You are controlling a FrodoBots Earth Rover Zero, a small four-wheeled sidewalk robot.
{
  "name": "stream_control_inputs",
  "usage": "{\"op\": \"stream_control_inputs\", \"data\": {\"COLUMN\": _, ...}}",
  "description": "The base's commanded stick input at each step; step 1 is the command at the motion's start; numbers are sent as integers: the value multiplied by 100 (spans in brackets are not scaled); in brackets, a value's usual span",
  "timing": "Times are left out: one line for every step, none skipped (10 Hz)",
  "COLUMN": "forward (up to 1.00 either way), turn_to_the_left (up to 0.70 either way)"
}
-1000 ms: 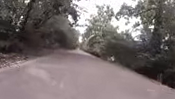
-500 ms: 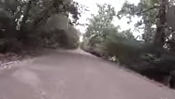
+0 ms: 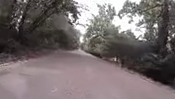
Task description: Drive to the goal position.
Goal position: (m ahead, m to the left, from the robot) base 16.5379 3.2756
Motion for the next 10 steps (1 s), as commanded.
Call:
{"op": "stream_control_inputs", "data": {"forward": 70, "turn_to_the_left": 0}}
{"op": "stream_control_inputs", "data": {"forward": 70, "turn_to_the_left": 0}}
{"op": "stream_control_inputs", "data": {"forward": 70, "turn_to_the_left": 0}}
{"op": "stream_control_inputs", "data": {"forward": 70, "turn_to_the_left": 0}}
{"op": "stream_control_inputs", "data": {"forward": 70, "turn_to_the_left": 0}}
{"op": "stream_control_inputs", "data": {"forward": 70, "turn_to_the_left": 0}}
{"op": "stream_control_inputs", "data": {"forward": 70, "turn_to_the_left": 0}}
{"op": "stream_control_inputs", "data": {"forward": 70, "turn_to_the_left": 0}}
{"op": "stream_control_inputs", "data": {"forward": 70, "turn_to_the_left": 0}}
{"op": "stream_control_inputs", "data": {"forward": 70, "turn_to_the_left": 0}}
